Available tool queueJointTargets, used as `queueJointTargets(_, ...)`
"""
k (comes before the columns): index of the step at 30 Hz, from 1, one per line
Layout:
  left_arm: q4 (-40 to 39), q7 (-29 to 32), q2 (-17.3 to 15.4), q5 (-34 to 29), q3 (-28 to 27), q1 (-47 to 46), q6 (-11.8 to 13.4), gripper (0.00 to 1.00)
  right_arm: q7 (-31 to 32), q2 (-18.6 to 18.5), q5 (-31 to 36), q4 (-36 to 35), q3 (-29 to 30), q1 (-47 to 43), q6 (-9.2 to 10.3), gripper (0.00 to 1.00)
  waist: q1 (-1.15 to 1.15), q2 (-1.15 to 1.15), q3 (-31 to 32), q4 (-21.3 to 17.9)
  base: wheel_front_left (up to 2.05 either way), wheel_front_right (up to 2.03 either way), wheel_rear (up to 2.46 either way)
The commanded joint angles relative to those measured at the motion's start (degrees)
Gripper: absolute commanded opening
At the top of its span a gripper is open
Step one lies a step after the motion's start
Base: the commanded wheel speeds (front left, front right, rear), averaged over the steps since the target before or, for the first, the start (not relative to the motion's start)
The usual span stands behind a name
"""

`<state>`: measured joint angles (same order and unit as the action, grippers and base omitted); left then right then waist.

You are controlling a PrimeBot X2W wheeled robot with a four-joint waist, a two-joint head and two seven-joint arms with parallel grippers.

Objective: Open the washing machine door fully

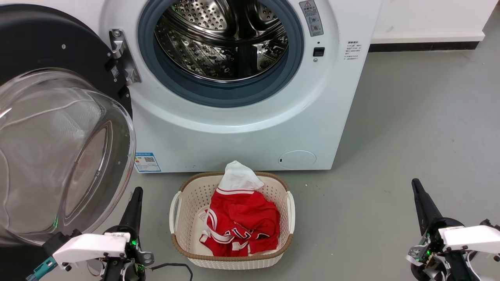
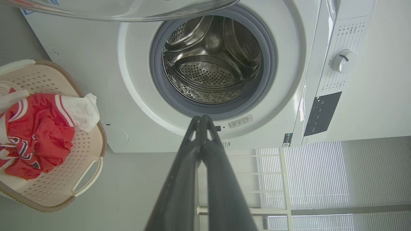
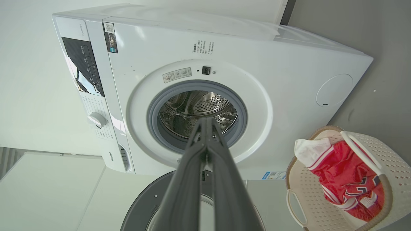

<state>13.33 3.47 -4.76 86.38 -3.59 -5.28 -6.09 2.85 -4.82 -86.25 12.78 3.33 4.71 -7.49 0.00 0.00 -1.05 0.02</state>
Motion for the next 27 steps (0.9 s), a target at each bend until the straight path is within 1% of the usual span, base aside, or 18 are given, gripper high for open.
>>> queueJointTargets(1,0.2,0.6,0.2,1.4,-0.4,-1.0,-0.6,0.0,0.3,0.1,-1.6,0.2,0.3,0.9,-0.01,0.0,0.0,0.0,0.1,0.0,0.0,0.0,0.0)
queueJointTargets(18,0.8,2.3,1.1,7.1,-1.9,-1.0,-1.6,0.0,1.9,0.3,-8.2,1.2,0.9,1.6,0.0,0.0,0.0,0.0,0.8,0.0,0.0,0.0,0.0)
queueJointTargets(27,0.8,2.4,1.2,6.9,-2.0,-1.0,-1.6,0.0,2.2,0.5,-7.8,1.2,1.1,1.7,0.0,0.0,0.0,0.0,0.9,0.0,0.0,0.0,0.0)
